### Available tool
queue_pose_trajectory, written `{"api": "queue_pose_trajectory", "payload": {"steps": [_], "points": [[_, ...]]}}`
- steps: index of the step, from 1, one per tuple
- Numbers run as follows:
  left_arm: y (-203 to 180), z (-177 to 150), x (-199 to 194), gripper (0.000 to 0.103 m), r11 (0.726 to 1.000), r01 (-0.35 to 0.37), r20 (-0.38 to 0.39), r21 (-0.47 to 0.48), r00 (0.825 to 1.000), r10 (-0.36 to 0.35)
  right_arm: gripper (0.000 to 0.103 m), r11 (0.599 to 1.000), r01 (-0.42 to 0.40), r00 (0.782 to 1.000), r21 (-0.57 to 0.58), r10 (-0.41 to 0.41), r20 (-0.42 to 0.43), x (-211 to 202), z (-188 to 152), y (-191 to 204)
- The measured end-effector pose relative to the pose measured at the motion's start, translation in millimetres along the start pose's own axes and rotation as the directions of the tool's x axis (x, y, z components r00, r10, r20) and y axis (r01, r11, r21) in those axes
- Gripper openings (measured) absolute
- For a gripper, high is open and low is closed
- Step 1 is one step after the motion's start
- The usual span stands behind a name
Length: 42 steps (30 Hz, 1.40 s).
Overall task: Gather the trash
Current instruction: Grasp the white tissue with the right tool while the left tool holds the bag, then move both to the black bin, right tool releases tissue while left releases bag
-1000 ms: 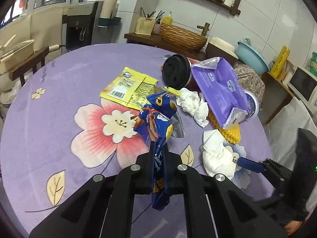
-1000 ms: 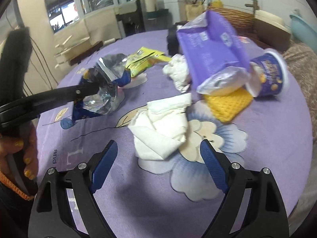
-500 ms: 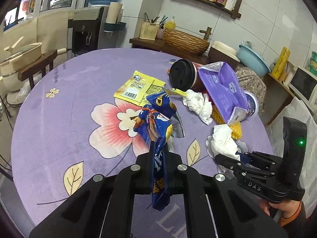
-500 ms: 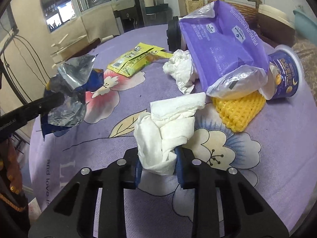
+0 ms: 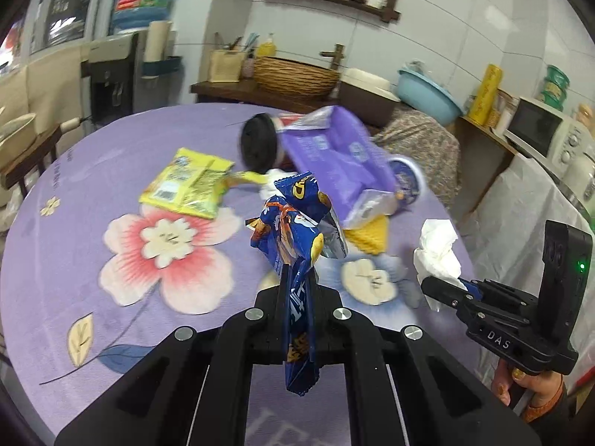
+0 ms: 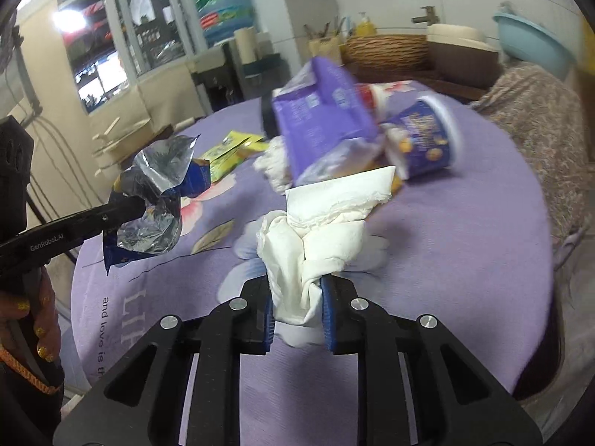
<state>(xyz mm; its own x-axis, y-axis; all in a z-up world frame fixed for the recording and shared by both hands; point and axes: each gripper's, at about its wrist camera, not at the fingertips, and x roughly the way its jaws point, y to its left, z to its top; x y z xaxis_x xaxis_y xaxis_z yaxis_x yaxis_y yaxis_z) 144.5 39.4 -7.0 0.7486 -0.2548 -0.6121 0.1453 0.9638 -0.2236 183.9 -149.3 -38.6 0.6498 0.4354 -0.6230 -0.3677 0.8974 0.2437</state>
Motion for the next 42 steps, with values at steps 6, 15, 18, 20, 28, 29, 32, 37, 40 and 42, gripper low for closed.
{"api": "queue_pose_trajectory", "payload": {"steps": [6,15,18,20,28,29,32,37,40,42], "points": [[-68,7,13,0.007,0.987,0.120,-0.006,0.109,0.993,-0.120,0.020,0.986,0.124,0.990,0.112,-0.131,0.058,-43,-10,-61],[-181,14,63,0.007,0.917,0.322,-0.097,0.236,0.947,-0.308,0.020,0.902,0.332,0.938,0.274,-0.346,0.002,-80,-41,-166],[-216,14,77,0.007,0.887,0.377,-0.136,0.267,0.926,-0.352,0.020,0.875,0.375,0.925,0.306,-0.378,-0.051,-75,-55,-198],[-238,13,85,0.007,0.867,0.393,-0.153,0.307,0.919,-0.362,0.020,0.862,0.395,0.918,0.316,-0.385,-0.097,-64,-65,-218],[-289,5,124,0.007,0.826,0.431,-0.242,0.363,0.900,-0.364,0.020,0.837,0.418,0.905,0.354,-0.351,-0.239,6,-99,-274],[-293,4,129,0.007,0.824,0.438,-0.258,0.360,0.895,-0.363,0.020,0.834,0.421,0.903,0.357,-0.348,-0.253,14,-103,-279],[-299,-2,142,0.007,0.824,0.436,-0.285,0.361,0.893,-0.348,0.021,0.834,0.412,0.902,0.366,-0.317,-0.291,40,-115,-291],[-309,-12,164,0.007,0.824,0.427,-0.330,0.373,0.891,-0.312,0.038,0.841,0.408,0.898,0.357,-0.299,-0.322,65,-129,-297],[-318,-18,177,0.007,0.821,0.416,-0.355,0.391,0.891,-0.282,0.053,0.835,0.412,0.900,0.365,-0.308,-0.309,61,-133,-292],[-324,-21,188,0.007,0.821,0.409,-0.376,0.398,0.889,-0.261,0.058,0.834,0.413,0.902,0.367,-0.320,-0.289,49,-135,-284]]}}
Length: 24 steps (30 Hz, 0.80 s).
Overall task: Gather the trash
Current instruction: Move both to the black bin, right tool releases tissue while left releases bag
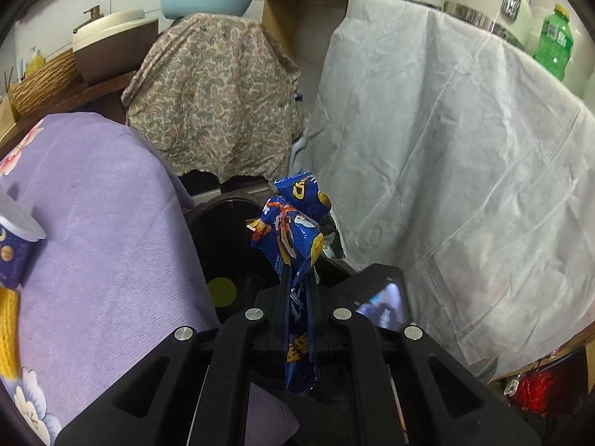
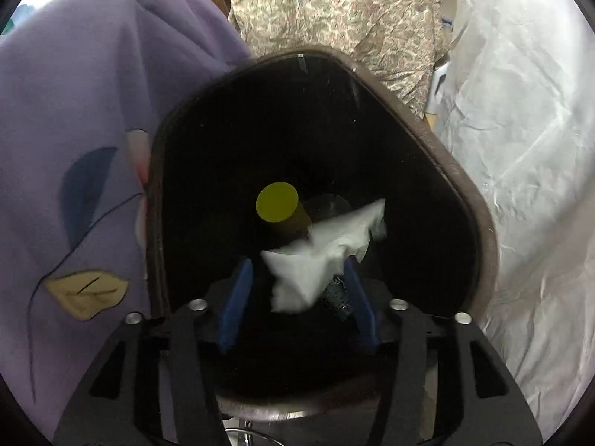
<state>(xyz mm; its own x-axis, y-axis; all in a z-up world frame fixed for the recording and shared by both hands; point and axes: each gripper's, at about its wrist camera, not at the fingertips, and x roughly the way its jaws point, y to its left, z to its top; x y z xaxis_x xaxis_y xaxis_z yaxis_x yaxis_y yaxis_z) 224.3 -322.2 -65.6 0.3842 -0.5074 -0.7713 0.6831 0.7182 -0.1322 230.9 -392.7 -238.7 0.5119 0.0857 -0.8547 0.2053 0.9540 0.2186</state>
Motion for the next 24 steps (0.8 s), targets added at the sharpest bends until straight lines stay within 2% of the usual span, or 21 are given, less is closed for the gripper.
{"api": "queue_pose_trajectory", "payload": {"steps": [5,11,12,13,14,16,17,19,24], "points": [[-1,6,32,0.007,1.000,-0.007,-0.094,-0.020,0.996,0.005,0.061,1.000,-0.012,0.997,0.027,0.010,0.076,-44,-16,-6],[-8,8,70,0.007,1.000,-0.029,-0.194,0.003,0.981,0.029,0.062,0.998,-0.030,0.991,0.058,0.022,0.131,-88,-39,-14],[-8,7,74,0.007,1.000,-0.028,-0.205,-0.001,0.978,0.027,0.065,0.998,-0.030,0.991,0.063,0.022,0.135,-93,-43,-14],[-8,6,77,0.007,1.000,-0.028,-0.213,-0.004,0.977,0.026,0.072,0.997,-0.030,0.989,0.073,0.020,0.143,-100,-48,-17],[-8,6,78,0.010,1.000,-0.029,-0.215,-0.005,0.976,0.027,0.074,0.996,-0.030,0.988,0.082,0.018,0.153,-105,-51,-19],[-9,5,79,0.031,1.000,-0.023,-0.218,-0.006,0.976,0.021,0.075,0.995,-0.033,0.986,0.094,0.017,0.167,-111,-56,-21],[-10,6,77,0.036,1.000,-0.025,-0.210,-0.004,0.977,0.024,0.075,0.995,-0.031,0.986,0.097,0.014,0.168,-114,-57,-22],[-12,5,74,0.054,0.999,-0.034,-0.190,0.006,0.981,0.034,0.076,0.995,-0.020,0.986,0.098,0.004,0.165,-115,-60,-23],[-14,9,61,0.066,0.999,-0.035,-0.151,0.016,0.988,0.037,0.085,0.990,-0.032,0.987,0.139,0.010,0.158,-119,-69,-29]]}}
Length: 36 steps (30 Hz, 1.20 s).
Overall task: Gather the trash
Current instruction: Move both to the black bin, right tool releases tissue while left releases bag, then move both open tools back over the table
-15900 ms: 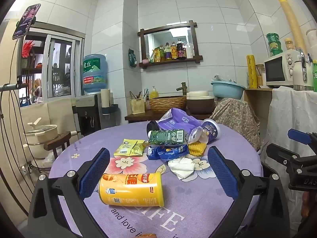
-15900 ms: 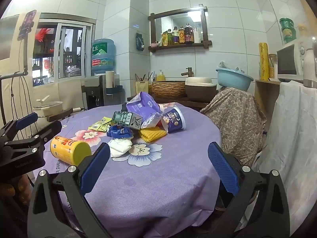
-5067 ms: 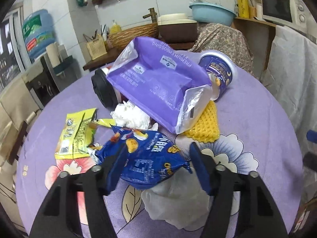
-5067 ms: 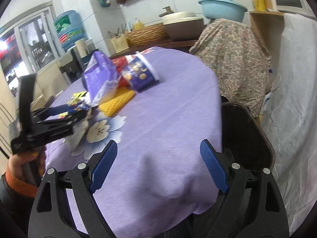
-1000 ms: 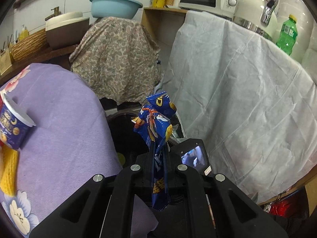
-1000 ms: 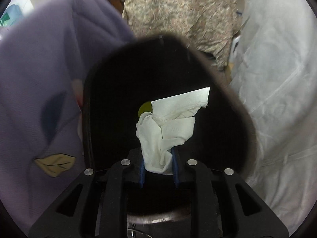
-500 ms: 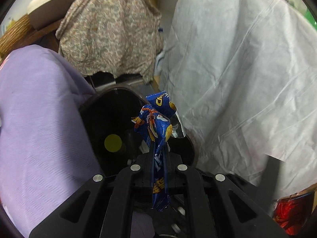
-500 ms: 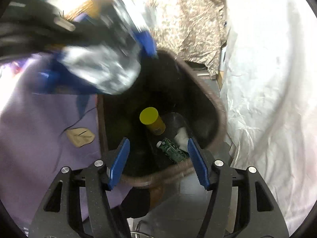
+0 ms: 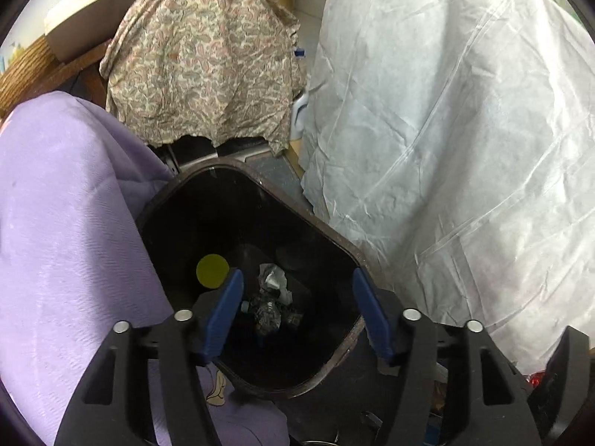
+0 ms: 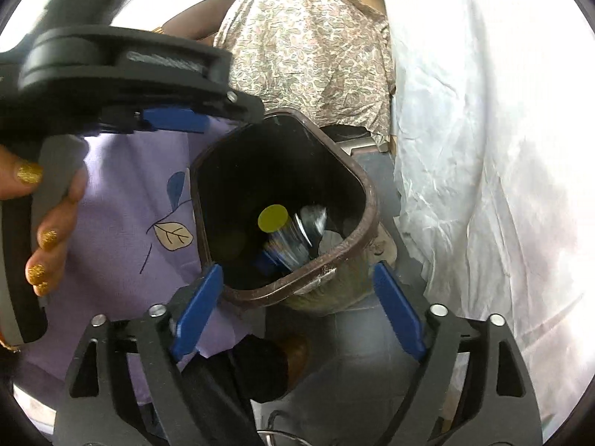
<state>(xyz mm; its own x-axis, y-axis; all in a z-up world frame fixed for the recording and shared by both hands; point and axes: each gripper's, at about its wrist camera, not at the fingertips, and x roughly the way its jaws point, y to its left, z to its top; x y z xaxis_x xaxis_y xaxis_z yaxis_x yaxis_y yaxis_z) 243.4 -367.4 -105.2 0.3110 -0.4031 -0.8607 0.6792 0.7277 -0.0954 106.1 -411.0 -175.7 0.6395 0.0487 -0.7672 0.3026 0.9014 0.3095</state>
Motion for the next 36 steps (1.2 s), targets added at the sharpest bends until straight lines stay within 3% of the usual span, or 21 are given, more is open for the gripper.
{"api": "queue_pose_trajectory", "payload": {"steps": [7,13,17,22,25,30,36], "points": [[5,-5,-22,0.078,0.999,0.017,0.040,-0.029,0.999,-0.015,0.087,1.000,0.002,1.000,0.001,-0.002,-0.005,-1,-1,11],[14,-16,-62,0.078,0.998,0.028,0.136,-0.049,0.990,-0.021,0.093,1.000,-0.009,1.000,0.003,0.009,0.010,-3,0,21],[18,-25,-105,0.081,0.997,0.059,0.250,-0.043,0.967,-0.047,0.093,1.000,-0.011,1.000,-0.013,0.011,0.029,-8,5,33],[27,-43,-147,0.087,0.998,0.046,0.357,-0.043,0.934,-0.027,0.093,0.999,-0.017,0.998,-0.043,0.020,0.064,-19,14,52],[42,-58,-164,0.088,0.997,0.022,0.394,-0.071,0.919,0.008,0.093,0.997,-0.040,0.996,-0.071,0.045,0.071,-23,19,68],[75,-89,-188,0.088,0.987,-0.083,0.411,-0.135,0.902,0.132,0.093,0.983,-0.115,0.990,-0.142,0.125,0.065,-32,29,109],[133,-121,-205,0.088,0.938,-0.225,0.386,-0.265,0.866,0.317,0.093,0.952,-0.165,0.979,-0.257,0.190,0.077,-36,36,166]]}}
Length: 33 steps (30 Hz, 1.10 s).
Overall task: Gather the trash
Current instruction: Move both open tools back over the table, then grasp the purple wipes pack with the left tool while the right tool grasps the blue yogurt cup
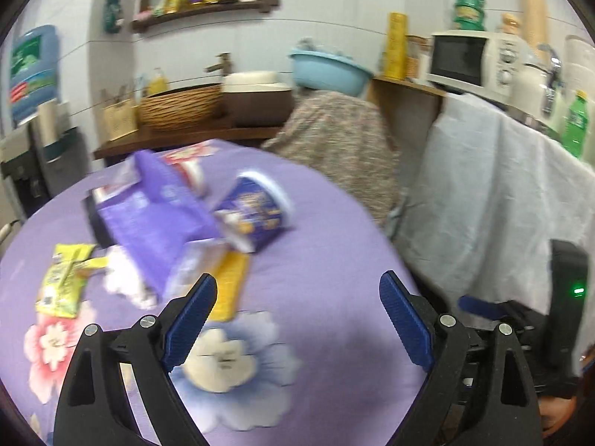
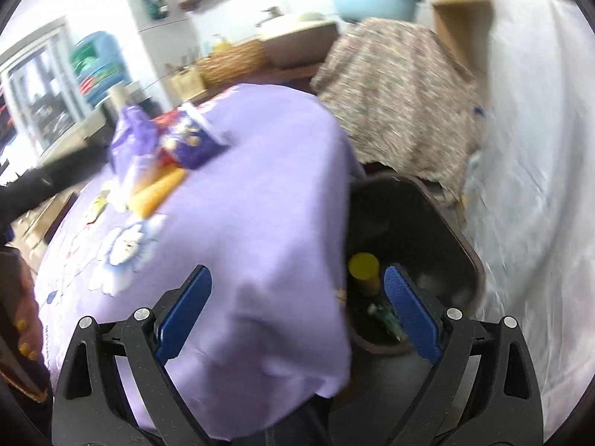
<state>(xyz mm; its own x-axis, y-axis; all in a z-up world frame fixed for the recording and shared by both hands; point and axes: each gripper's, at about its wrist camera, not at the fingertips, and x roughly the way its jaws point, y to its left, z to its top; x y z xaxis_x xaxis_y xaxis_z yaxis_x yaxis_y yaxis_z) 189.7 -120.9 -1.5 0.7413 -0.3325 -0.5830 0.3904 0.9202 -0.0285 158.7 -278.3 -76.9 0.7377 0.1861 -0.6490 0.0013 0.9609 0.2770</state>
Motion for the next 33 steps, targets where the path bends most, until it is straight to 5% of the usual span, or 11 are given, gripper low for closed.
{"api": "queue_pose_trajectory", "payload": {"steps": [5,11,17,20,23,33], "points": [[41,2,23,0.088,0.986,-0.166,-0.031,-0.019,0.986,0.166,0.093,0.998,-0.038,0.999,-0.052,0.038,0.000,2,6,31],[49,12,55,0.085,0.977,-0.212,-0.074,0.000,0.975,0.211,0.093,0.995,-0.032,0.999,-0.093,0.032,0.002,-4,2,45],[40,13,88,0.072,0.954,-0.285,-0.129,0.092,0.947,0.295,0.093,0.998,-0.025,1.000,-0.062,0.024,-0.014,-7,-1,36],[41,13,92,0.058,0.938,-0.330,-0.121,0.104,0.932,0.341,0.093,0.998,-0.021,1.000,-0.059,0.019,-0.019,-6,-1,33],[48,14,93,0.039,0.944,-0.322,-0.135,0.079,0.934,0.330,0.093,0.998,-0.022,0.999,-0.058,0.020,-0.025,-5,-1,32],[68,5,20,0.023,0.970,-0.224,0.006,-0.091,0.974,0.226,0.093,0.989,-0.031,1.000,-0.142,0.030,-0.008,3,15,44]]}}
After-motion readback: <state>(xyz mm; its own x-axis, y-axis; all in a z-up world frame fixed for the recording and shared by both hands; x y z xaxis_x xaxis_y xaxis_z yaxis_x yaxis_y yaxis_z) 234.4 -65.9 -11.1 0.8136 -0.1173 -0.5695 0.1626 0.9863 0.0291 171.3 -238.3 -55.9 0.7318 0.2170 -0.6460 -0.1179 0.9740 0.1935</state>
